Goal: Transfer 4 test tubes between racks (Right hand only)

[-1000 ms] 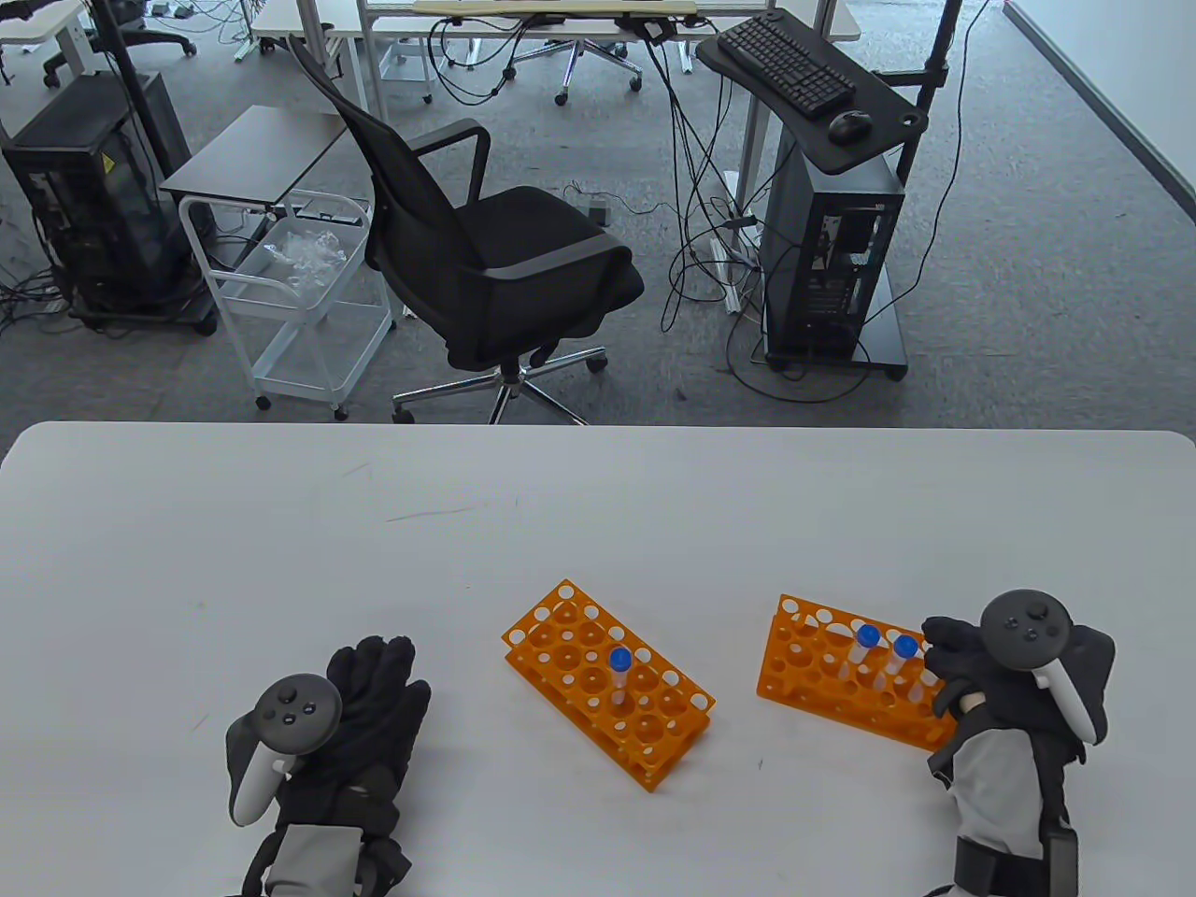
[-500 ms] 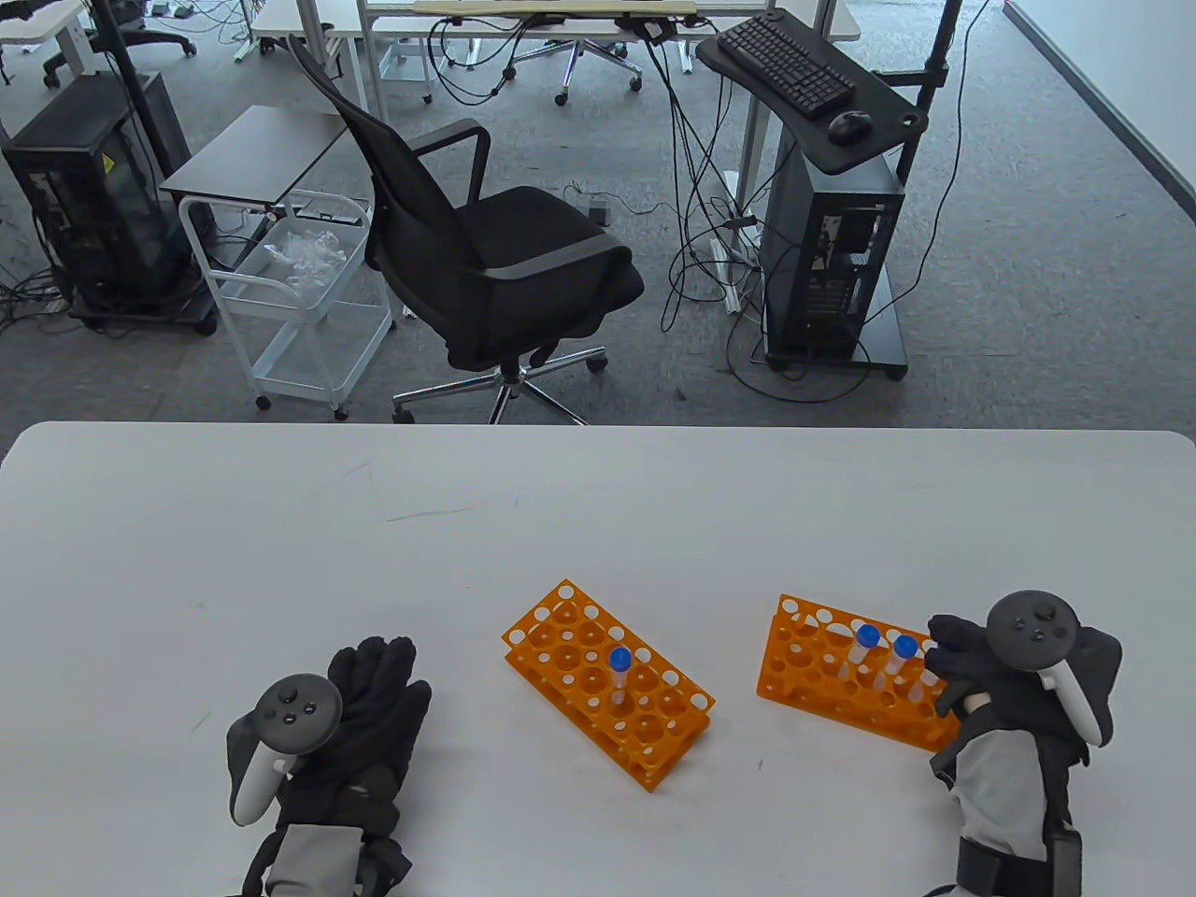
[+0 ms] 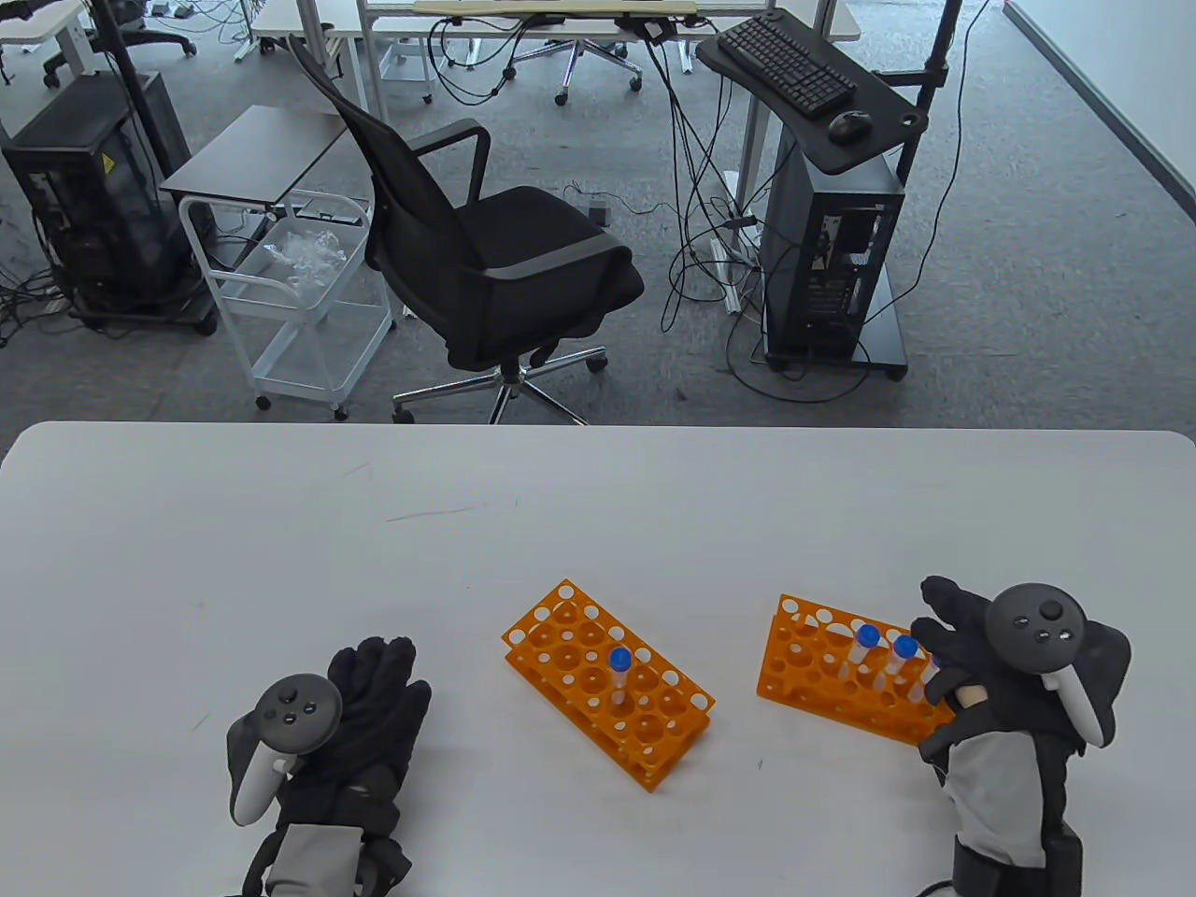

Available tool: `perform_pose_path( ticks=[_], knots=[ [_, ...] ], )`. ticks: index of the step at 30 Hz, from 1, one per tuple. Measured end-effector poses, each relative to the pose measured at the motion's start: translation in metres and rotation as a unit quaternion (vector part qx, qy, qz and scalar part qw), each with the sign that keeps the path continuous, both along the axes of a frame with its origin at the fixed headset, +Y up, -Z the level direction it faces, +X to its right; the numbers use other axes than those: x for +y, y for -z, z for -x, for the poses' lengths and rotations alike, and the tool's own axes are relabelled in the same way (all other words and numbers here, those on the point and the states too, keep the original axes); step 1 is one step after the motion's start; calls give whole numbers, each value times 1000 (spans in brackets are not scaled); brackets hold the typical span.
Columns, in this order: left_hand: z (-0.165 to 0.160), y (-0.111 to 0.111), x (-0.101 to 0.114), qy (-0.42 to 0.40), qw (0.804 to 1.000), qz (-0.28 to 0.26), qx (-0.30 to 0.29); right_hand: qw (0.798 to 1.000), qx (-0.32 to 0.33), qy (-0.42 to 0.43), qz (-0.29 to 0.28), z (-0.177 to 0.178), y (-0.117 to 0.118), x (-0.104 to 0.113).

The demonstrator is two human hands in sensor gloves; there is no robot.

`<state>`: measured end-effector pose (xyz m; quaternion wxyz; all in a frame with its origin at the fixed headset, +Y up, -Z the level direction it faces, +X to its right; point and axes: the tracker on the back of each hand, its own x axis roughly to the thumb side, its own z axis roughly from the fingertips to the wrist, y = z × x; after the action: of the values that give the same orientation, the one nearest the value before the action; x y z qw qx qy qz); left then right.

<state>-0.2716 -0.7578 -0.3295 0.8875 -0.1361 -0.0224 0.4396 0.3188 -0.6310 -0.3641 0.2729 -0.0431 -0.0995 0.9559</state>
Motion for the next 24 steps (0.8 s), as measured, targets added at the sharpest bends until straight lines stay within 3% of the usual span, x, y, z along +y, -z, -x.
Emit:
perform_pose_path(
  ticks=[9,24],
  knots=[
    [1,0,1,-5,1000,-2,3,996,74,-13,-48,49,0,14],
    [3,-1,2,-7,1000,-5,8,974,212,-21,-71,141,-1,5]
  ],
)
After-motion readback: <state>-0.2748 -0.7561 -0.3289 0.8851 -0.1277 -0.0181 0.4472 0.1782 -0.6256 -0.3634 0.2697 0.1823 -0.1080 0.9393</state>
